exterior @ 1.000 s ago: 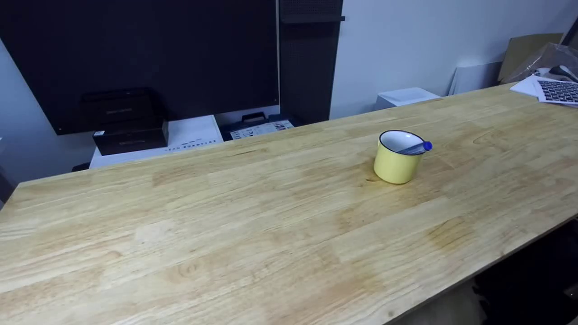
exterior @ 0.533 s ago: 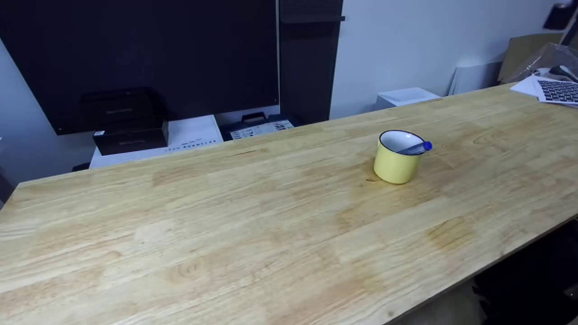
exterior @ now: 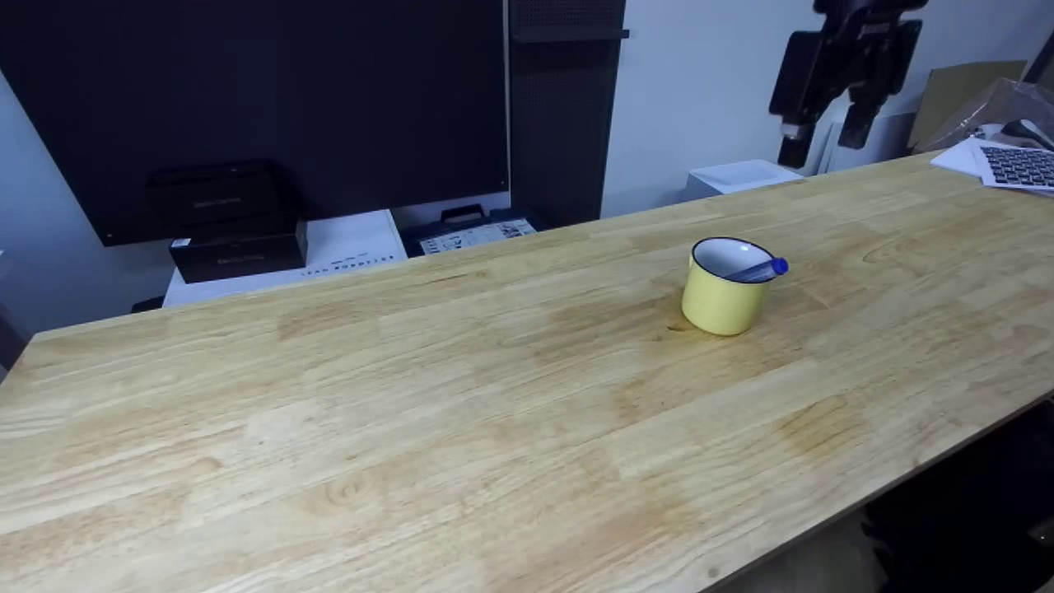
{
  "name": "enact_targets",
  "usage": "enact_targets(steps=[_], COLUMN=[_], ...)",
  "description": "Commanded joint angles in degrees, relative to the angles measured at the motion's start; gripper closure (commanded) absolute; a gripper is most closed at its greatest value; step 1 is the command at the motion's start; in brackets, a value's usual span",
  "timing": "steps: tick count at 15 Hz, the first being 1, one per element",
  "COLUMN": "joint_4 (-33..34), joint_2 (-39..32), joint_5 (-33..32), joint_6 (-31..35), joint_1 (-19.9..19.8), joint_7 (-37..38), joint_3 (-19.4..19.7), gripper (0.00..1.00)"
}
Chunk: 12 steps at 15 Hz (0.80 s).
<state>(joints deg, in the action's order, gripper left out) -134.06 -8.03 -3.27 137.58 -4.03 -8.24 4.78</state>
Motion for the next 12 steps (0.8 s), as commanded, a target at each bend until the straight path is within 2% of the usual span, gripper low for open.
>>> enact_targets(steps=[1, 4, 6, 12], joint_4=[1.4, 3.3, 2.1, 0.0], joint_2=[-1.9, -4.5, -4.7, -7.1], joint_5=[-0.1, -0.1, -2.7, -4.0], joint_6=[-0.5, -0.8, 0.6, 2.2], joint_1=[-0.2, -0.2, 0.3, -0.1], joint_7=[0.2, 0.2, 1.3, -1.0], joint_3=[-0.5, -0.6, -0.1, -0.4], gripper=[0.0, 0.0, 0.0, 0.0])
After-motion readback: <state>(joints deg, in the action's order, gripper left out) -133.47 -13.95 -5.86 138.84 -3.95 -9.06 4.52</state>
